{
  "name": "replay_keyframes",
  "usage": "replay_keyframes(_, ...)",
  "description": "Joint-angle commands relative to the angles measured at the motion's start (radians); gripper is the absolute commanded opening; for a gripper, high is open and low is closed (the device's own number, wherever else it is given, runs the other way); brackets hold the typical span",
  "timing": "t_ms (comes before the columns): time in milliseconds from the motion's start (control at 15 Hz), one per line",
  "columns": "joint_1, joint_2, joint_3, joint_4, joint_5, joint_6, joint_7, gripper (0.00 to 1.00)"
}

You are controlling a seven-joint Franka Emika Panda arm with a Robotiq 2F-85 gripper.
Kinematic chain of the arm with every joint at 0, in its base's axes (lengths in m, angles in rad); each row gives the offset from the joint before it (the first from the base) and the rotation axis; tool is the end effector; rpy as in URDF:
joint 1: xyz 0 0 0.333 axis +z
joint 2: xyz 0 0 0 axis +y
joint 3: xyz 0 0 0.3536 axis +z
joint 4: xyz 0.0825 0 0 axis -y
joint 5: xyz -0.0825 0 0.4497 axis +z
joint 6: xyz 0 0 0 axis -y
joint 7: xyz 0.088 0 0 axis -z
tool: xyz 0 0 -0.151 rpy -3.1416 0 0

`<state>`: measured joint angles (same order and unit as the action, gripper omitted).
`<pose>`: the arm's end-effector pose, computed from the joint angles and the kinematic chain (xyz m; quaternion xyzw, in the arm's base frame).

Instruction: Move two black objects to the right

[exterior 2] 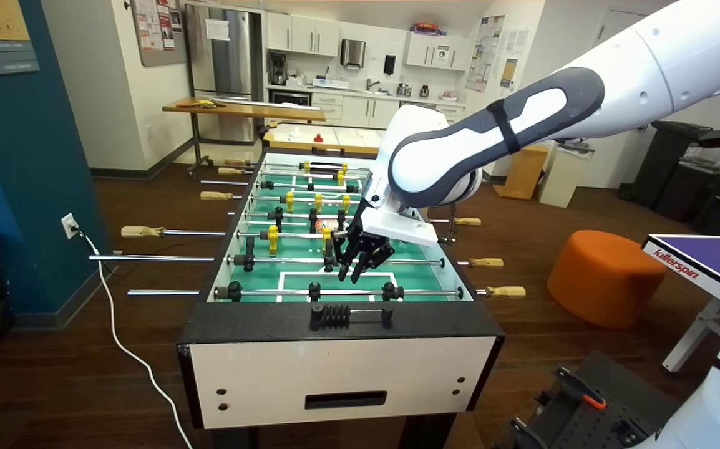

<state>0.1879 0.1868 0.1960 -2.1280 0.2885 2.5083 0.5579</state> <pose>0.6006 0.2475 0.2931 -0.9694 0.1953 -0.0336 0.1447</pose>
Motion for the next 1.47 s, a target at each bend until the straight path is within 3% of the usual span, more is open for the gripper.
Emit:
replay_keyframes(0, 0.015, 0.052, -0.009, 0.013, 0.037, 0.087, 0.0, 0.0)
replay_keyframes(333, 0.015, 0.101, 0.0, -0.005, 0.09, 0.179, -0.02, 0.0)
replay_keyframes(800, 0.021, 0.11, -0.013, -0.002, 0.065, 0.157, -0.008, 0.0)
replay_keyframes(1400, 0.002, 0.169, -0.007, 0.011, 0.113, 0.169, -0.044, 0.0)
